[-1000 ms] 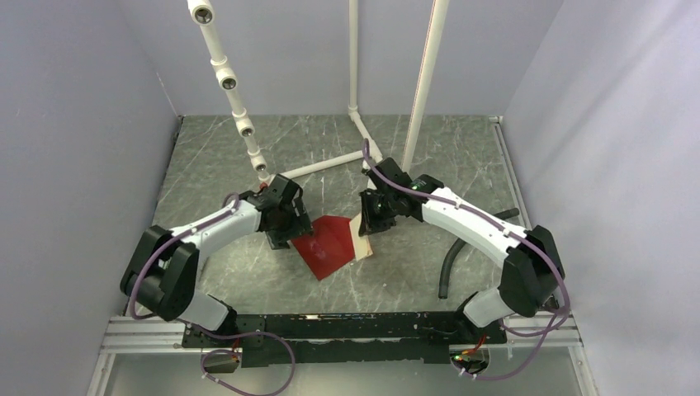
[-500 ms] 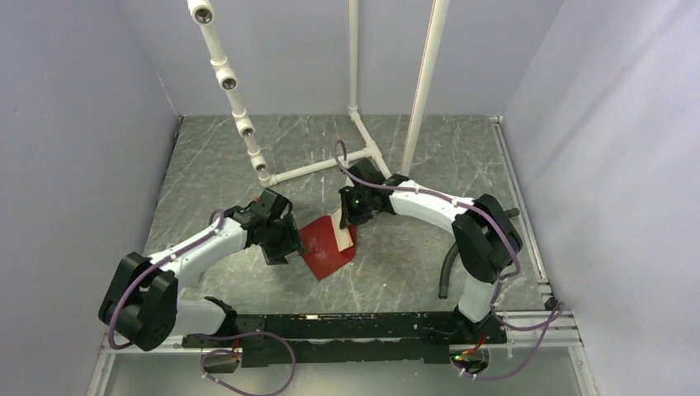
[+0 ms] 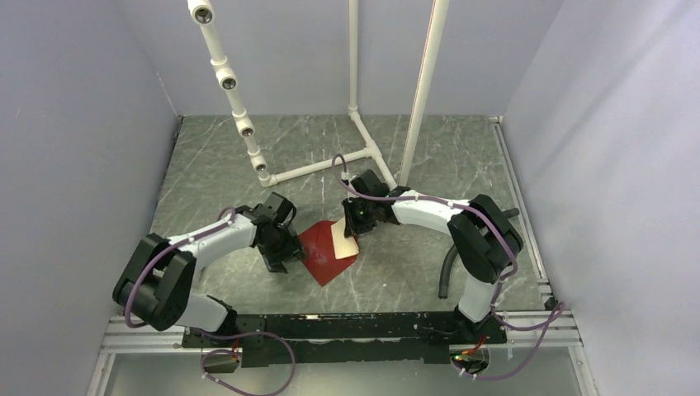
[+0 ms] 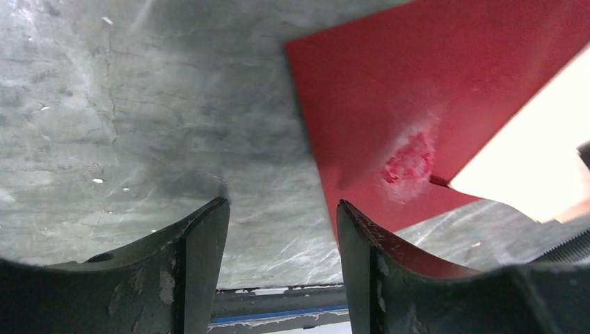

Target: Place the letter into the envelope and seal it

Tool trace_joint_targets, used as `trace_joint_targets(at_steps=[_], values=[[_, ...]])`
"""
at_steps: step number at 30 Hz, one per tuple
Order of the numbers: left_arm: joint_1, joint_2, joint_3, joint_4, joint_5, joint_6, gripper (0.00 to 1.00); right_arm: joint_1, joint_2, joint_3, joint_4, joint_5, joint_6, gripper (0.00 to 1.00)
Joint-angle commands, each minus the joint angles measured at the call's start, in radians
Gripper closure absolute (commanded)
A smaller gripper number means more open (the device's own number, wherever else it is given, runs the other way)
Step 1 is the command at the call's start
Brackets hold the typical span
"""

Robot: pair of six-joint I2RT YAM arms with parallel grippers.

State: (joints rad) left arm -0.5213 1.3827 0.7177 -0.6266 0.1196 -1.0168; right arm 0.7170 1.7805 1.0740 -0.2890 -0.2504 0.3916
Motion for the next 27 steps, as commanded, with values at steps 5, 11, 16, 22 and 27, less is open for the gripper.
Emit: trace_joint_targets(at_steps=[5,11,16,22,27], values=[[0.001,0.056,0.052,-0.041,-0.023,-0.084,0.39,-0.001,-0.058,-0.035,0.102,-0.112,-0.043,1.0],[0.001,0.067,0.03,0.033,0.005,-0.121,0.42,-0.001,-0.031,-0.041,0.081,-0.146,0.025,1.0],[0.001,0.096,0.019,0.109,0.056,-0.121,0.45,-0.001,0.031,-0.008,0.045,-0.186,0.108,1.0],[0.001,0.12,0.025,0.106,0.063,-0.098,0.46,-0.001,0.052,-0.018,0.068,-0.233,0.186,1.0],[0.001,0.128,0.022,0.124,0.077,-0.08,0.46,0.004,0.076,-0.026,0.11,-0.27,0.228,1.0]])
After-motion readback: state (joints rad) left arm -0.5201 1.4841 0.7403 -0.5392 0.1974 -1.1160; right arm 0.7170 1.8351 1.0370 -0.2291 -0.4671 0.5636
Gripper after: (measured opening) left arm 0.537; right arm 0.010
